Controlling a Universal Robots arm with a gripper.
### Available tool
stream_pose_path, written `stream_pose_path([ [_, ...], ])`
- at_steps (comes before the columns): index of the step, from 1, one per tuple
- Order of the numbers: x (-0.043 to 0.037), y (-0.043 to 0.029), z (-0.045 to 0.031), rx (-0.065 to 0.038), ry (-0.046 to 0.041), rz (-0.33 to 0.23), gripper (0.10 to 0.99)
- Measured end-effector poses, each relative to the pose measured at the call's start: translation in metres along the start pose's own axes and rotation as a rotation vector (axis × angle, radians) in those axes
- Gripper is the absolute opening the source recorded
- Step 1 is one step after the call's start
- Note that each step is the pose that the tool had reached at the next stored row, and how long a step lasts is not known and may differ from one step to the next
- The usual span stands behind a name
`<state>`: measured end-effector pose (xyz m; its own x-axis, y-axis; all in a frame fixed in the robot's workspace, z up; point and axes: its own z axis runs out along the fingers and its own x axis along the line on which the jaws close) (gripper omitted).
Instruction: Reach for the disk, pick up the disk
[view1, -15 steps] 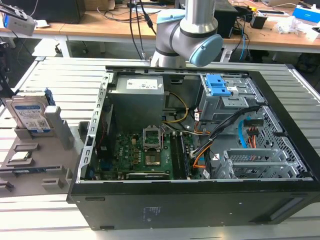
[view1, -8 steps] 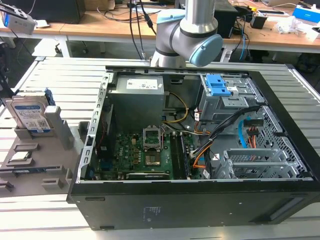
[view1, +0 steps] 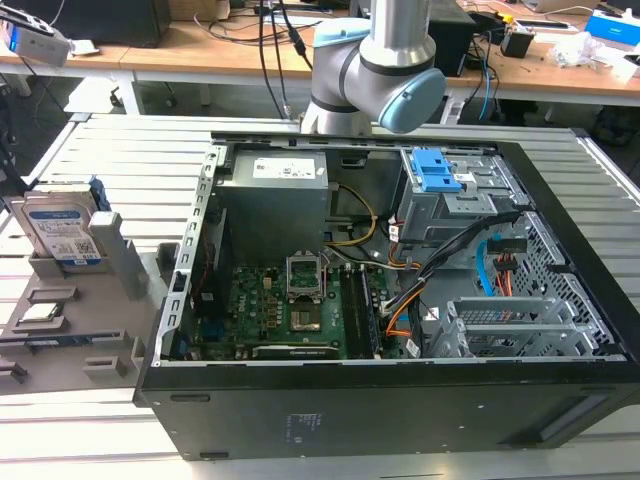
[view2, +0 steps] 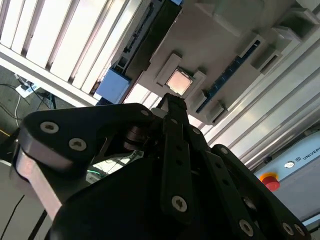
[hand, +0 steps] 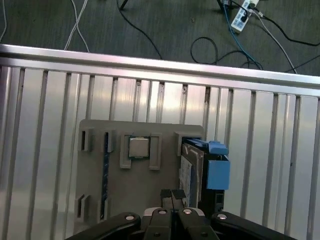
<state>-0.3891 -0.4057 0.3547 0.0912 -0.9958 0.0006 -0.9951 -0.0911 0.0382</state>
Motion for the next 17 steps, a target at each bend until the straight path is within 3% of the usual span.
stream_pose_path([
  [7, -0.0001, 0.0000, 0.0007, 0.000, -0.0045, 0.118, 0.106],
  [13, 0.0000, -0.0001, 0.0014, 0.000, -0.0100, 0.261, 0.106],
  [17, -0.0038, 0.0007, 0.0021, 0.000, -0.0121, 0.245, 0.106],
])
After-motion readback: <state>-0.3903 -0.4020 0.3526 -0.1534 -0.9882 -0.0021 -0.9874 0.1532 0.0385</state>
